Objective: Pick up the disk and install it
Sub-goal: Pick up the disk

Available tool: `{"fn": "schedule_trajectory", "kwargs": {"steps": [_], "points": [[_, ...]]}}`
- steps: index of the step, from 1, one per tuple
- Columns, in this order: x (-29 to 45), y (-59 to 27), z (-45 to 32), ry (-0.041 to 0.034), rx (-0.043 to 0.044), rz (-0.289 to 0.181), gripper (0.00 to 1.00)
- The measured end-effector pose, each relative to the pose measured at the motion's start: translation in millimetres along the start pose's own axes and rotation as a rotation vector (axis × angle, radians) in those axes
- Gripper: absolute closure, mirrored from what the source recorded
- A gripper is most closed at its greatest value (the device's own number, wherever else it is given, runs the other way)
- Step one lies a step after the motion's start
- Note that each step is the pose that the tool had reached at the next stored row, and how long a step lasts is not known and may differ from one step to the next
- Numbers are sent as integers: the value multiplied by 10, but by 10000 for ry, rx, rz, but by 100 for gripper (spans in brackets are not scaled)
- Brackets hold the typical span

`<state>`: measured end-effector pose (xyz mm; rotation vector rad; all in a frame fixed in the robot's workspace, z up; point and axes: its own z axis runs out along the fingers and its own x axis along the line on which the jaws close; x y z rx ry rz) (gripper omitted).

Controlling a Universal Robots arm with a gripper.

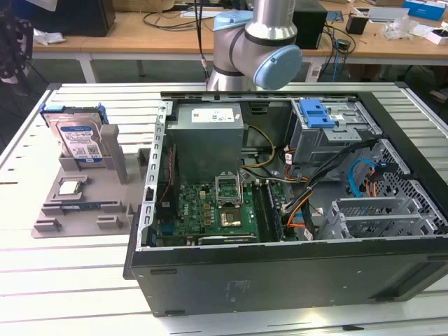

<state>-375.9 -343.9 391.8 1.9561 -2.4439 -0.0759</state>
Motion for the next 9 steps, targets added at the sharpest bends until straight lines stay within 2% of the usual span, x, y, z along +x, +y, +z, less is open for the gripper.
{"fn": "schedule_trajectory", "kwargs": {"steps": [9], "points": [[0,0,0,54,-21,-1021,89]]}}
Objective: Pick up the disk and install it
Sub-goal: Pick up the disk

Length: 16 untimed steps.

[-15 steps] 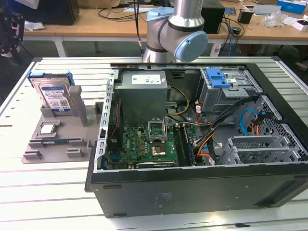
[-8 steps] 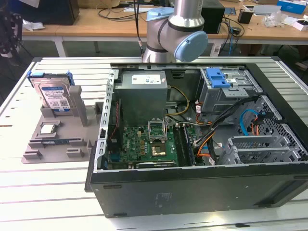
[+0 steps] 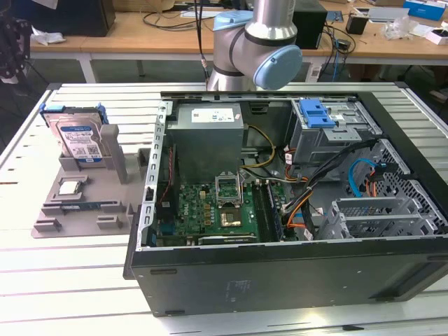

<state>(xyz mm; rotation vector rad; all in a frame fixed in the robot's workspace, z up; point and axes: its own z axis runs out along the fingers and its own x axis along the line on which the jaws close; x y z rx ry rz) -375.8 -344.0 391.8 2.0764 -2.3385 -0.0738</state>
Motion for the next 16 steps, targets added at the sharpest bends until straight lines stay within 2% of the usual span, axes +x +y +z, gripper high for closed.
{"fn": "schedule_trajectory", "kwargs": {"steps": [4,12,14,15,16], "points": [[0,0,0,23,-10,-515,89],[-1,0,0,26,-12,-574,89],[-1,0,0,27,-12,-575,76],[-1,0,0,27,-12,-576,76],[-1,0,0,26,-12,-576,71]]}}
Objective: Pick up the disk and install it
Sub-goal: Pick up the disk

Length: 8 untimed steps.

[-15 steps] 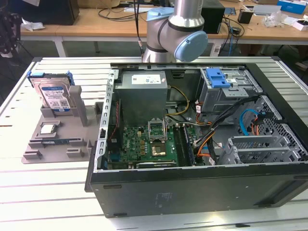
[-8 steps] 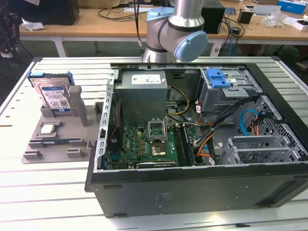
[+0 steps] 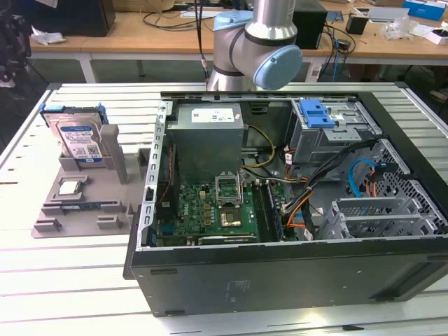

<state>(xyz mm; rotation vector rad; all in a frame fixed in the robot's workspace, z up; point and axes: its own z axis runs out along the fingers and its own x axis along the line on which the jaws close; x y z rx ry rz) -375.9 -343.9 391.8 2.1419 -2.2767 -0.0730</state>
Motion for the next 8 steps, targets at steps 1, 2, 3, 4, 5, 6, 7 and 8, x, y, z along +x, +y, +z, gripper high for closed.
{"fn": "schedule_trajectory", "kwargs": {"steps": [1,2,3,4,5,6,7,8], "points": [[0,0,0,0,0,-1,64],[0,0,0,0,0,-1,58],[0,0,0,0,0,-2,58],[0,0,0,0,0,-2,58],[0,0,0,1,0,-3,52],[0,0,0,1,0,-4,52],[0,0,0,1,0,-4,52],[0,0,0,0,0,-4,52]]}}
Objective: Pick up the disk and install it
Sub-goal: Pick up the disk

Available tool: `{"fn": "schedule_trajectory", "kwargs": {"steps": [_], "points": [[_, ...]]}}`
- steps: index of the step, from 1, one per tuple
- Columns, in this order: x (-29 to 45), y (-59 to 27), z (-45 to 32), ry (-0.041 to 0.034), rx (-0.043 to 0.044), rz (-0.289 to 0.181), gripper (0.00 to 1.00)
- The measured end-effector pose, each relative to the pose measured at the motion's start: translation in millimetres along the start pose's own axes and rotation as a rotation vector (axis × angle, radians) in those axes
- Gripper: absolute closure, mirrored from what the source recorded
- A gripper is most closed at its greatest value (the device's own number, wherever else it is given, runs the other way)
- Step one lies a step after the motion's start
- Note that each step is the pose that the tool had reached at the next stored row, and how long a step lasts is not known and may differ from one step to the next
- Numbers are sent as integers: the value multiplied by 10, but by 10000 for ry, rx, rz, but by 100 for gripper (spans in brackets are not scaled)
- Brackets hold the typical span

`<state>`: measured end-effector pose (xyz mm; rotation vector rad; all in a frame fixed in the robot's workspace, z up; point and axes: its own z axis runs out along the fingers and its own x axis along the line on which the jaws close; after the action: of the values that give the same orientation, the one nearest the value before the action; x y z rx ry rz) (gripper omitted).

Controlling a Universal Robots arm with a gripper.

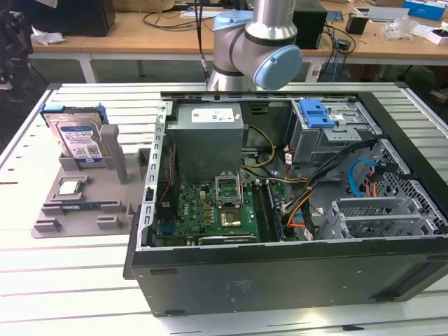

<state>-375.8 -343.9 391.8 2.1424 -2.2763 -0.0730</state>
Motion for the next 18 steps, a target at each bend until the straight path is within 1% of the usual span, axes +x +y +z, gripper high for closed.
{"fn": "schedule_trajectory", "kwargs": {"steps": [1,3,4,5,10,18], "points": [[-4,0,2,-2,2,1,52],[-45,0,2,1,0,0,52],[-74,0,4,0,1,-1,52],[-144,0,6,0,0,1,52],[-275,-19,15,0,0,1,52],[-360,-72,45,2,0,-3,52]]}}
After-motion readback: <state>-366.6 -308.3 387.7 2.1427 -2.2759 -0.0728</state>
